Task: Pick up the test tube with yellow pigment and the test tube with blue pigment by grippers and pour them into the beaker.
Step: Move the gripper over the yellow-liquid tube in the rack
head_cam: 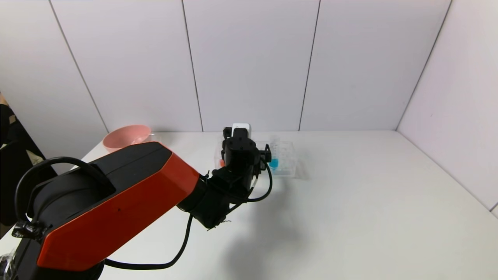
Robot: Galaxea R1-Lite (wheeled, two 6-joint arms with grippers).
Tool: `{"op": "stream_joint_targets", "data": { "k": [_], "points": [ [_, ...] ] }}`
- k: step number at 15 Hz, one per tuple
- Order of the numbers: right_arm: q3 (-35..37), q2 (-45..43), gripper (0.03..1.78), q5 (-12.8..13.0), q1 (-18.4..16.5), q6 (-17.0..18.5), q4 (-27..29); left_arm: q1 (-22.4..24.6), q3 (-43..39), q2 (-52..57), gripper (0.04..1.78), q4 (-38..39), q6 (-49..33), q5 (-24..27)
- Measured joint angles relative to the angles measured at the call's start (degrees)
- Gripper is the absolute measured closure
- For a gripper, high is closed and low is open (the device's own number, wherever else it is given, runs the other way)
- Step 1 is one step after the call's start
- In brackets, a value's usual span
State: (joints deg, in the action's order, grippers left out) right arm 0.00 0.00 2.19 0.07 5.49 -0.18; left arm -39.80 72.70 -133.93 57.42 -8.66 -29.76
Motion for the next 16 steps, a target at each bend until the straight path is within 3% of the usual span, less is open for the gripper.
{"op": "stream_joint_targets", "data": {
  "k": [16],
  "points": [
    [0.0, 0.0, 0.1, 0.0, 0.0, 0.0, 0.0, 1.4, 2.5, -1.7, 0.06, -1.3, -0.8, 1.3]
  ]
}}
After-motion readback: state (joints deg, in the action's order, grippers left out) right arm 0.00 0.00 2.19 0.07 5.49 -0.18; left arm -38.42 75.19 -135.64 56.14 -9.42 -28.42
